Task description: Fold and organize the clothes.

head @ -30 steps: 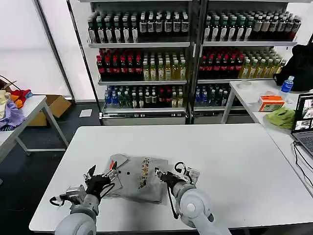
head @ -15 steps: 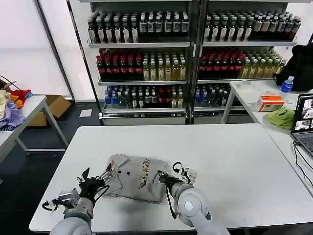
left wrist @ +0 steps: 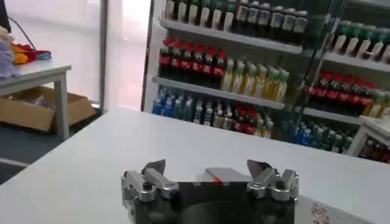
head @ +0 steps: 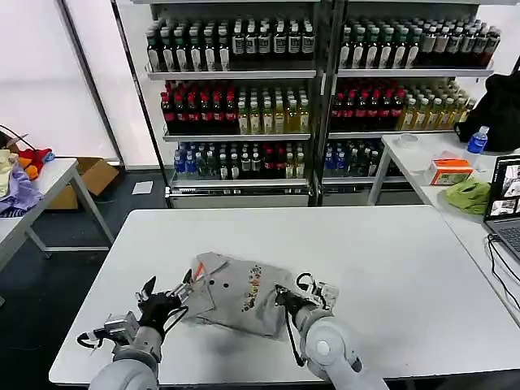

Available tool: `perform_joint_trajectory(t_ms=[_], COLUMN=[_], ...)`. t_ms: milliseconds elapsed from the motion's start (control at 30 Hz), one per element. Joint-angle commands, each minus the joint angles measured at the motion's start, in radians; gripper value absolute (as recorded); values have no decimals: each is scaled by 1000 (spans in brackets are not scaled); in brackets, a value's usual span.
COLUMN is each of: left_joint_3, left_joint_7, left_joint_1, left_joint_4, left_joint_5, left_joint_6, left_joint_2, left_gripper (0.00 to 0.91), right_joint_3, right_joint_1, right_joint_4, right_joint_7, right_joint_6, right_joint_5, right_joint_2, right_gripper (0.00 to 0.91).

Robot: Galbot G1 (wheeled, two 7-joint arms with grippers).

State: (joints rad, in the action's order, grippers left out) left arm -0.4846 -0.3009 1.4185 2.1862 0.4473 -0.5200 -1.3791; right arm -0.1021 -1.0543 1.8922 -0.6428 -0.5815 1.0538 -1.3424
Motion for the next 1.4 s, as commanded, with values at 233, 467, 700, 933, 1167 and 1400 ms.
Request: perform_joint_trajectory(t_ms=[233,467,700,933,1167,1400], left_joint_3=[32,49,55,61,62,61], left_joint_7=[0,0,2,3,5,9], left_joint_1=[-22,-24,-13,-8,-5,1], left_joint_4=[2,1,-2,-5,-2,-7], left_joint_5=[-1,-5,-8,-8,-7,-7], left_joint_6=[-7,-16,-16,-17,-16,-14], left_joint_2=[-11,-26,-30,-33,-33,-31], left_gripper=[907,907,907,907,907,907], right_joint_3=[-119,-102,-122,-201,-151,-160], right_joint_1=[118,201,179,129,-71,-174], right_joint_4=[-13,-174,-218,-82,116,183], right_joint_7=[75,166,204,175,167,143], right_joint_6=[-2,-1,2,20,3,2], right_joint_5=[19,-99,-276,-359,-328,-123], right_joint_2=[306,328,293,250,268,268], right_gripper=[0,0,907,907,907,907])
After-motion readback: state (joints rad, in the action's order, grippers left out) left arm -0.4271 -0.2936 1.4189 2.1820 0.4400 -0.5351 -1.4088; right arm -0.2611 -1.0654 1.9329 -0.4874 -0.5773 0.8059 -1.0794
